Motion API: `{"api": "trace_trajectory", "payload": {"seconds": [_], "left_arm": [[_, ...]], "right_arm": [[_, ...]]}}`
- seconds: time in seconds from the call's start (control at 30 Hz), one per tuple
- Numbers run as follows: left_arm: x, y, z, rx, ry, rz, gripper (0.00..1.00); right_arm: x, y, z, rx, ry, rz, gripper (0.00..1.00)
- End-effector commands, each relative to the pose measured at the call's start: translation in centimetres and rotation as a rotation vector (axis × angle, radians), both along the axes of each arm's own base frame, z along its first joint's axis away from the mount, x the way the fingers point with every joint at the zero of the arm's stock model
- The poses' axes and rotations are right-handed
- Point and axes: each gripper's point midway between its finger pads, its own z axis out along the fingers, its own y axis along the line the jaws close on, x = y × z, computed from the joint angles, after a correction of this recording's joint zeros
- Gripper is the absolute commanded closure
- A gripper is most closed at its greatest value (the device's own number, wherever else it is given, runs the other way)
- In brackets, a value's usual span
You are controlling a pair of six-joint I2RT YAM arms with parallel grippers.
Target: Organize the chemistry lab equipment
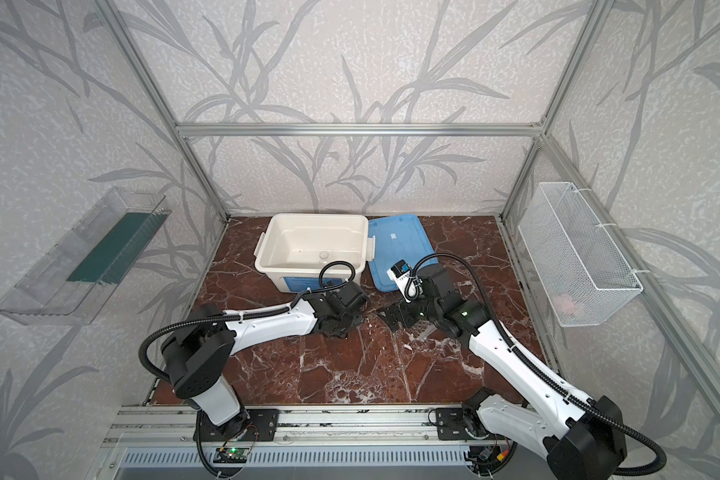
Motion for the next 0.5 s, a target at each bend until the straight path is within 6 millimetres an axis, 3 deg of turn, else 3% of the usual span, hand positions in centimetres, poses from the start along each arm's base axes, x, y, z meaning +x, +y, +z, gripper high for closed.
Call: {"api": "trace_trajectory", "payload": {"seconds": [0.0, 0.47], "left_arm": [[0.3, 0.0, -1.1, -0.019, -0.003, 0.072, 0.58], [-0.9, -1.1, -3.1, 0.064, 0.066, 0.024, 0.60]], "right_arm": [[0.1, -0.1, -0.1, 0.000, -0.011, -0.015, 0.03], [0.3, -0.4, 0.6, -0.007, -0.048, -0.024, 0.04]]}}
